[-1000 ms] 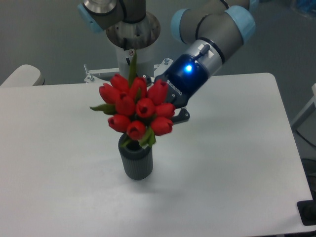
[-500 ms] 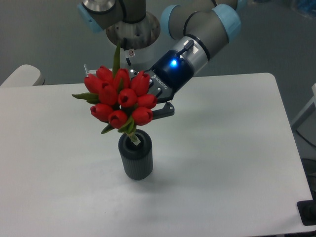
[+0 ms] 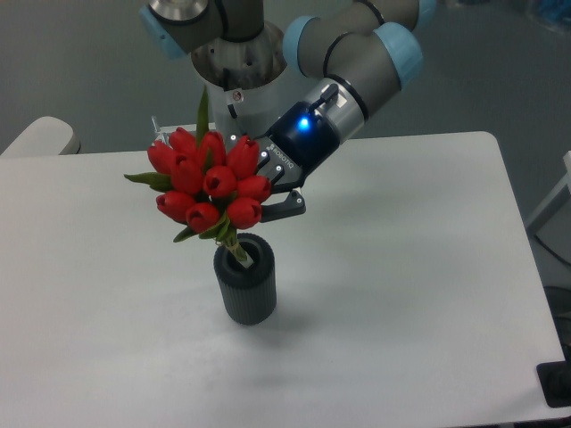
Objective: Insert the flowers into the vase
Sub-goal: 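Lower the tulip stems down into the grey vase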
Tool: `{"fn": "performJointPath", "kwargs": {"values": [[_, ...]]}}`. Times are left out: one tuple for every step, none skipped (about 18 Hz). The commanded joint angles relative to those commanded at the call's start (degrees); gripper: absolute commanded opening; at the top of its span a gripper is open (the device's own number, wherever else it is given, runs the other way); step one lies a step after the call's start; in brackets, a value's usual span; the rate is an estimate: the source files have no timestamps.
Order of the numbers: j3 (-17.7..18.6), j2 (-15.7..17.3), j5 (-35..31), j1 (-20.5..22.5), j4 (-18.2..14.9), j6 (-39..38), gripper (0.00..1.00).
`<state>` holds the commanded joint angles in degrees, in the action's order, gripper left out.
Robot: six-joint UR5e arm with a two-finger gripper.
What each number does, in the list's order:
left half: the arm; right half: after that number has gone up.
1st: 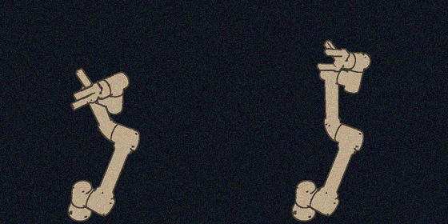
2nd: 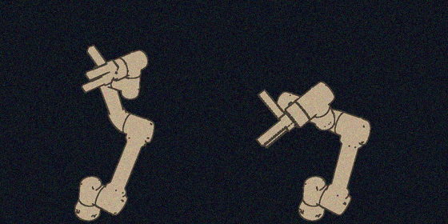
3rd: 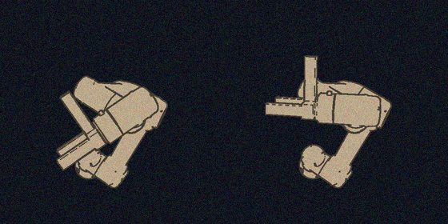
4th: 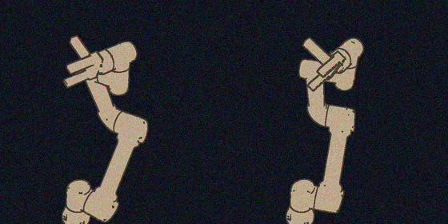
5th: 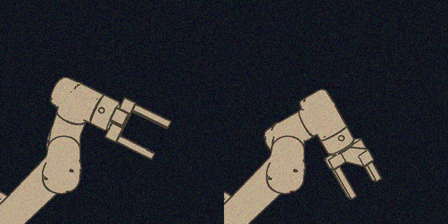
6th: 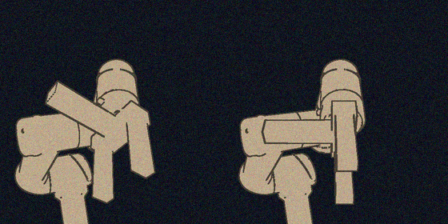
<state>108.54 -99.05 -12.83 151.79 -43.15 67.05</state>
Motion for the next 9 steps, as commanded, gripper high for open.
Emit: {"fn": "performJointPath", "kwargs": {"values": [[0.5,0.0,0.0,0.0,0.0,0.7,0.26],[0.8,0.0,0.0,0.0,0.0,1.4,0.26],[1.3,-0.1,0.0,0.1,0.0,2.1,0.26],[1.8,-0.2,0.0,0.3,0.0,3.0,0.26],[2.2,-0.2,0.0,0.4,0.0,4.0,0.26],[2.4,-0.4,0.0,0.4,0.0,4.7,0.26],[2.6,-0.4,0.0,0.5,0.0,5.0,0.26],[2.8,-0.6,0.0,0.5,0.0,5.4,0.26],[3.2,-0.7,0.0,0.5,0.0,6.0,0.26]]}}
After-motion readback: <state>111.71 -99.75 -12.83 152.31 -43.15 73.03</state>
